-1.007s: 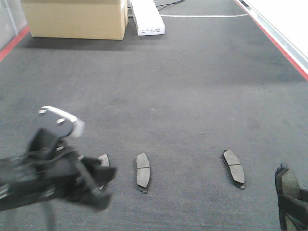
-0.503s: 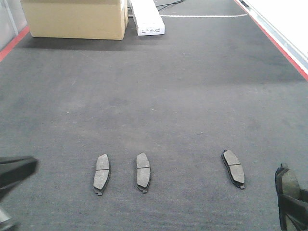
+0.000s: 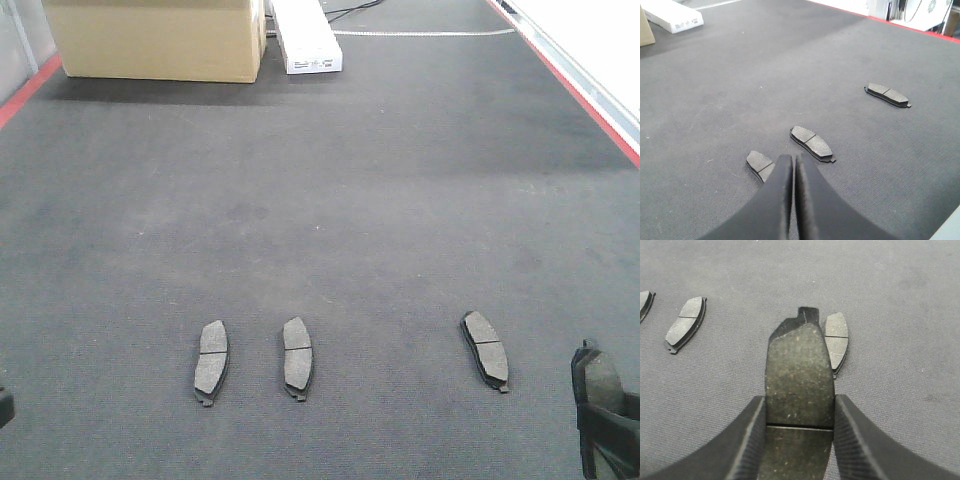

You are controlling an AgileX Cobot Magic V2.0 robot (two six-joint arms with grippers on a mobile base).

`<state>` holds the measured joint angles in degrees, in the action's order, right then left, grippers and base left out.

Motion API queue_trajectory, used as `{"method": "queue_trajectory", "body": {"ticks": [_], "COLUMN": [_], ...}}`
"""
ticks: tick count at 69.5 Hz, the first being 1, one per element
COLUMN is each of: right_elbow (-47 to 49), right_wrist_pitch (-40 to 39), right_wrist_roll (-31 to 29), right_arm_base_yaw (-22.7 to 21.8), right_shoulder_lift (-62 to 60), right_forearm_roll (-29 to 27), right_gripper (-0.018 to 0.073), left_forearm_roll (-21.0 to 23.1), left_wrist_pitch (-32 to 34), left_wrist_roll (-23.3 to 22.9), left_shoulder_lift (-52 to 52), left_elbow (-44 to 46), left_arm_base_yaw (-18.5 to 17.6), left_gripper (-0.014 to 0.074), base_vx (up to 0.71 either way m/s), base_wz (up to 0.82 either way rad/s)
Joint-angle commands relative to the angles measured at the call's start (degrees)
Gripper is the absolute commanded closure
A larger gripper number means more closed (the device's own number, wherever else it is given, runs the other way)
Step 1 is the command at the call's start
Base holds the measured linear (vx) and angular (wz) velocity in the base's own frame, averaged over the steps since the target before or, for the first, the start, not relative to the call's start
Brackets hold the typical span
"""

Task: Move and align brake pads A on conveyor
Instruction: 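Open the left gripper and lift it away from the placed pad, then lower the right gripper's pad onto the belt between the row pads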

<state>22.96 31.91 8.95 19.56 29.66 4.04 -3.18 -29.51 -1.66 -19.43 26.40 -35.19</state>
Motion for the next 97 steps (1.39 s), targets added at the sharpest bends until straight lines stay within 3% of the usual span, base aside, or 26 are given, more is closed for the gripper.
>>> {"method": "queue_trajectory", "body": {"ticks": [1,32,44,79,97], "right_elbow": [1.68,1.68,2.52,22.87,33.68], "right_wrist_pitch": [-4.82,-5.71,-9.66,-10.46,-10.11], "right_wrist_roll": [-0.24,-0.04,-0.04,2.17,2.59], "right_arm_base_yaw": [-0.09,-0.09,-0.09,0.07,5.64], "right_shoulder_lift": [0.03,0.03,2.16,41.53,57.92], "right_forearm_roll": [0.59,0.01,0.0,-0.42,-2.96], "right_gripper": [0.0459,0.0459,0.0456,0.0448,0.0442], "left_forearm_roll": [0.1,0.1,0.1,0.1,0.1], "left_wrist_pitch": [4.37,4.37,4.37,4.37,4.37], "left_wrist_roll": [-0.02,-0.02,-0.02,-0.02,-0.02], "left_shoulder_lift": [-0.3,-0.32,-0.32,-0.32,-0.32], "left_elbow": [1.41,1.41,1.41,1.41,1.41], "left_arm_base_yaw": [0.11,0.11,0.11,0.11,0.11], "left_gripper": [0.0603,0.0603,0.0603,0.0603,0.0603], "base_vx": [0.0,0.0,0.0,0.0,0.0], "base_wz": [0.0,0.0,0.0,0.0,0.0]}}
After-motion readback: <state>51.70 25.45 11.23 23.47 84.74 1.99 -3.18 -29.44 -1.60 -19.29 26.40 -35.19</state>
